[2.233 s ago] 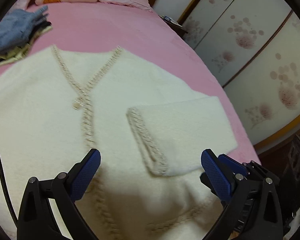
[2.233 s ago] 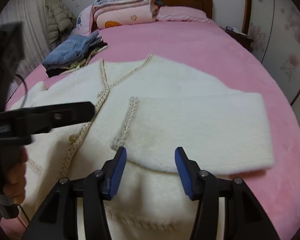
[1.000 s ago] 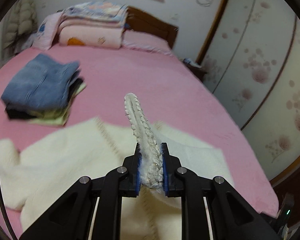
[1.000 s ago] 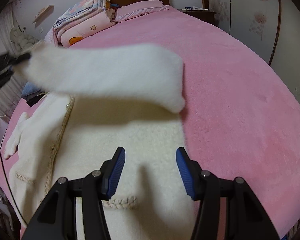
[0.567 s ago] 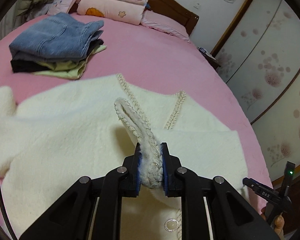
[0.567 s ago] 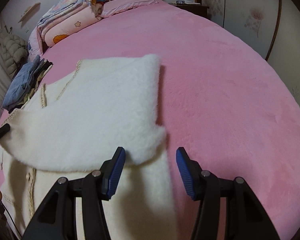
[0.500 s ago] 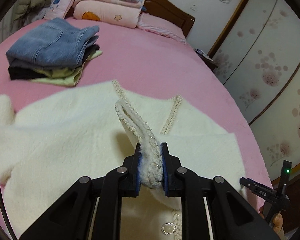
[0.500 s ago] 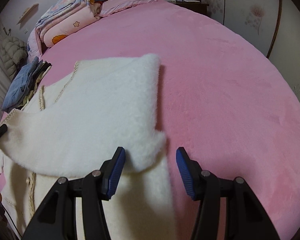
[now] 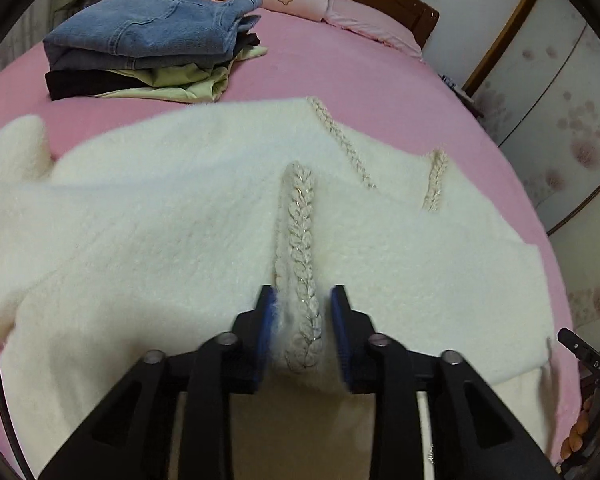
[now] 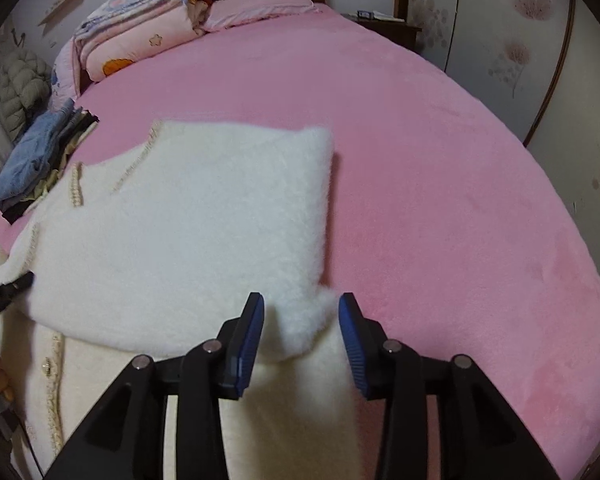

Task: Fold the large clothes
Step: 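Grasp the braided front edge with the left tool and fold it over, then release the left tool and pull both tools back from the cardigan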

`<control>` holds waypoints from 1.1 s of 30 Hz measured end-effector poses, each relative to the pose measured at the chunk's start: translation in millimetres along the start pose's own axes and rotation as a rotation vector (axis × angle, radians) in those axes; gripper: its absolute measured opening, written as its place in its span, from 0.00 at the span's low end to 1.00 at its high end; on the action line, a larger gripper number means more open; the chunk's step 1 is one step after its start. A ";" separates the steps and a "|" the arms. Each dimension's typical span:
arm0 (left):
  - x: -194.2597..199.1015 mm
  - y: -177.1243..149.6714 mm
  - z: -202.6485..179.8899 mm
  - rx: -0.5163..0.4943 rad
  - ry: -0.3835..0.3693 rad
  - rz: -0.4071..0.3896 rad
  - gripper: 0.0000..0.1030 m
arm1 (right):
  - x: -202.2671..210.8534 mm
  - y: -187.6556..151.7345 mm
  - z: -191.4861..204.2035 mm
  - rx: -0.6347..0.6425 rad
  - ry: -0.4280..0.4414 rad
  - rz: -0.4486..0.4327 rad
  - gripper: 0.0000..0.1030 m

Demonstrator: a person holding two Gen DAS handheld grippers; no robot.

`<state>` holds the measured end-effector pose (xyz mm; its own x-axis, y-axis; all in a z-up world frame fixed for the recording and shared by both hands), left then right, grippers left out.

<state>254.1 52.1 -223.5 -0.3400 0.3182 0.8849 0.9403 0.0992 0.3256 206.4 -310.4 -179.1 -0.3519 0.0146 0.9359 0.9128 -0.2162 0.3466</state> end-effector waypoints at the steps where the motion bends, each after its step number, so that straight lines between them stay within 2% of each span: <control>1: 4.5 3.0 0.8 0.010 -0.004 -0.012 0.55 | 3.9 4.5 0.6 0.006 -0.002 -0.015 0.52; 2: 9.9 7.8 2.0 0.024 0.000 -0.039 0.66 | 6.4 10.5 1.3 0.011 -0.014 -0.031 0.61; 4: 14.2 17.5 1.0 0.027 0.000 -0.075 0.66 | 5.8 25.8 3.1 0.019 -0.050 -0.054 0.64; 8: -5.4 51.2 -8.5 -0.012 0.025 -0.018 0.66 | -28.1 66.9 1.3 0.016 -0.110 -0.006 0.64; 10: -17.5 60.5 -15.8 -0.053 0.060 0.013 0.49 | -49.0 83.1 -3.5 -0.016 -0.123 0.029 0.64; 11: -23.7 64.9 -19.9 -0.077 0.077 0.030 0.31 | -56.5 89.1 -6.7 -0.029 -0.125 0.037 0.64; 12: -29.2 68.8 -23.5 -0.096 0.130 0.038 0.18 | -64.4 94.8 -9.2 -0.044 -0.120 0.042 0.62; 13: -34.3 71.7 -25.8 -0.112 0.172 0.036 0.16 | -72.2 100.1 -12.3 -0.060 -0.121 0.050 0.57; 14: -38.8 72.5 -27.3 -0.118 0.180 0.045 0.16 | -79.4 103.5 -14.6 -0.074 -0.123 0.068 0.57; 16: -45.8 74.4 -25.7 -0.112 0.176 0.060 0.16 | -95.8 107.2 -18.1 -0.098 -0.126 0.111 0.56; 19: -38.4 75.9 -23.9 -0.108 0.154 0.064 0.17 | -87.2 105.6 -16.2 -0.102 -0.151 0.095 0.57; 20: -32.9 77.8 -24.4 -0.112 0.155 0.065 0.20 | -80.4 103.8 -14.8 -0.101 -0.155 0.087 0.57; 22: -17.2 74.4 -27.8 -0.127 0.177 0.061 0.32 | -58.8 97.2 -10.4 -0.096 -0.130 0.051 0.57; 24: 6.4 68.7 -32.2 -0.148 0.187 0.035 0.58 | -31.2 86.3 -2.4 -0.083 -0.107 0.012 0.57; 26: 38.8 61.4 -37.3 -0.163 0.191 -0.012 0.69 | -6.6 75.0 9.2 -0.065 -0.088 -0.006 0.57; 30: 101.8 40.3 -46.0 -0.189 0.208 -0.082 0.81 | 44.7 45.6 42.0 -0.032 -0.031 -0.034 0.57; 33: 146.8 21.8 -45.1 -0.181 0.211 -0.103 0.83 | 82.6 23.1 68.1 -0.026 0.025 -0.061 0.57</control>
<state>223.9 58.4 -71.4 -0.4468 0.1104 0.8878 0.8892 -0.0549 0.4543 212.5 -247.6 -89.4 -0.4123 0.0042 0.9111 0.8838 -0.2411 0.4010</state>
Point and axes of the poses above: each gripper's, at about its wrist camera, not at the fingertips, and x roughly against the way its jaws point, z to its left, y to its top, the point moved 1 cm from there along -x, roughly the way its jaws point, and after that the axes turned 12 degrees about z, right-handed, at the moved point
